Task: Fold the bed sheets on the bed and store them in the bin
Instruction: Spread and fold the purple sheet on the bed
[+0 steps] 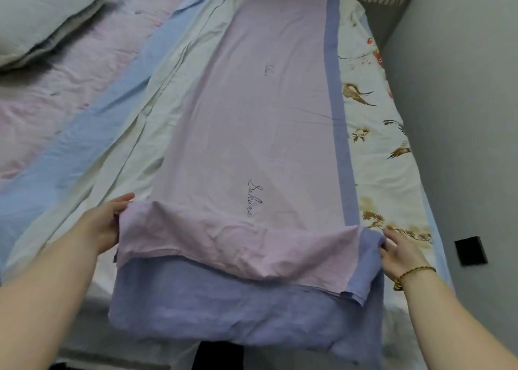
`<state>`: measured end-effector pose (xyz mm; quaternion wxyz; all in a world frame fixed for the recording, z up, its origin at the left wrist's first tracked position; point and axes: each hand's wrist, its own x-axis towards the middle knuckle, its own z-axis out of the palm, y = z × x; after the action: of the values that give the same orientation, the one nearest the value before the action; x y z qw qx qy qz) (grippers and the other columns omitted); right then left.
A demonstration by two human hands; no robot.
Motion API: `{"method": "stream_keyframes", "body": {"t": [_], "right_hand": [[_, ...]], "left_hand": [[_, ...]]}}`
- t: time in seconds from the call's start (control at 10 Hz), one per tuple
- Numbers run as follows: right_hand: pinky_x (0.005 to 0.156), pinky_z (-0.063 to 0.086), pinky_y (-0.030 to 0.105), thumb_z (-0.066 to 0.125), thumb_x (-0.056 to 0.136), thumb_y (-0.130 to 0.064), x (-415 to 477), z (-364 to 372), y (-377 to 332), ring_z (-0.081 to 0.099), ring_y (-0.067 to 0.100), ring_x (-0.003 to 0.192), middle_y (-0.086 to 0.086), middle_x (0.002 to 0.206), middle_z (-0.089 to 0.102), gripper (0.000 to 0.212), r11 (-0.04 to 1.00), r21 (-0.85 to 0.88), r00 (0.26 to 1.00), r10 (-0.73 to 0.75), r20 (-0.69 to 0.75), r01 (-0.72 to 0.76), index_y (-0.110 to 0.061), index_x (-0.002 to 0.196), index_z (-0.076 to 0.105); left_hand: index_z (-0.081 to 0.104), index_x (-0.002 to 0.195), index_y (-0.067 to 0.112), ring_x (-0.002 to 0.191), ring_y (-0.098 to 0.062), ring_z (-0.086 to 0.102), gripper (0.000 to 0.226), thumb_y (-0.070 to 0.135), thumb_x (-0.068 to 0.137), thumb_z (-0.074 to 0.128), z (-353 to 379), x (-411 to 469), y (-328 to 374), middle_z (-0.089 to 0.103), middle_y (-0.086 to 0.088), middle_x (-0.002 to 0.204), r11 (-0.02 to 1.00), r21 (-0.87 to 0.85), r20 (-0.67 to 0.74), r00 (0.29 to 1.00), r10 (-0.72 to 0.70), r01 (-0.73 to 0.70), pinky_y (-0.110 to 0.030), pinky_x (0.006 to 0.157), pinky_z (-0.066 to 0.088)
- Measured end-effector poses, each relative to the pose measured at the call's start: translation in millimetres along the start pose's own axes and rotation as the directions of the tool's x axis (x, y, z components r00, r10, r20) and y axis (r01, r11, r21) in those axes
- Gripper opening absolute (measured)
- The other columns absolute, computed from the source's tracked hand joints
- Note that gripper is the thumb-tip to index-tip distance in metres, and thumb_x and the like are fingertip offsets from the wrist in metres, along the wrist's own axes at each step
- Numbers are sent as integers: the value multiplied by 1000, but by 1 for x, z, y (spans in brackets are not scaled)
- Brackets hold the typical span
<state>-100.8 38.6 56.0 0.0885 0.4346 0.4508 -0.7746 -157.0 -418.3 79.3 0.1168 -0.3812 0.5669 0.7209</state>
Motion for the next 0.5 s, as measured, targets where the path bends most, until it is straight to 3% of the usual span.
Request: {"method": "stream_keyframes", "body": {"t": [0.1, 0.2, 0.3, 0.4, 0.5], "right_hand": [[47, 49, 23, 93, 2, -33, 44, 21, 11, 66, 18, 61, 13, 78, 71, 87, 998, -55, 999, -29, -19, 28, -4, 82, 75], [79, 38, 29, 66, 83, -24, 55, 44, 21, 49, 24, 104, 5, 127, 44, 72, 951, -296, 972, -152, -178, 94, -1, 141, 29], [96, 43, 40, 80, 47, -61, 60, 45, 37, 48, 35, 119, 13, 131, 47, 114, 826, -555, 957, -229, -177, 95, -7, 136, 34], [104, 37, 51, 81, 57, -49, 65, 38, 33, 42, 36, 126, 14, 142, 38, 106, 726, -687, 966, -158, -204, -26, -10, 141, 29], [100, 41, 48, 70, 80, -23, 70, 33, 25, 39, 37, 127, 13, 146, 32, 86, 650, -743, 977, -1, -213, -162, -14, 146, 16]], "left_hand": [[55, 94, 9, 53, -17, 63, 18, 21, 98, 42, 19, 56, 10, 55, -8, 72, 991, -17, 4, 992, -129, 129, -23, 51, 51], [58, 110, 14, 80, -14, 70, 25, 29, 94, 47, 26, 93, 3, 63, -7, 101, 973, 147, 29, 983, -183, 177, -28, 81, 52], [36, 140, 28, 134, -20, 35, 49, 21, 94, 48, 28, 113, -1, 37, 4, 145, 944, 303, 40, 988, -151, 132, -38, 113, 24], [29, 143, 34, 140, -17, 24, 60, 12, 91, 51, 28, 112, -9, 26, 9, 151, 902, 414, 67, 985, -161, 119, -42, 115, 19], [23, 146, 30, 140, -18, 22, 71, 6, 88, 57, 29, 107, -15, 22, 8, 153, 835, 549, 83, 992, -91, 30, -44, 112, 19]]}}
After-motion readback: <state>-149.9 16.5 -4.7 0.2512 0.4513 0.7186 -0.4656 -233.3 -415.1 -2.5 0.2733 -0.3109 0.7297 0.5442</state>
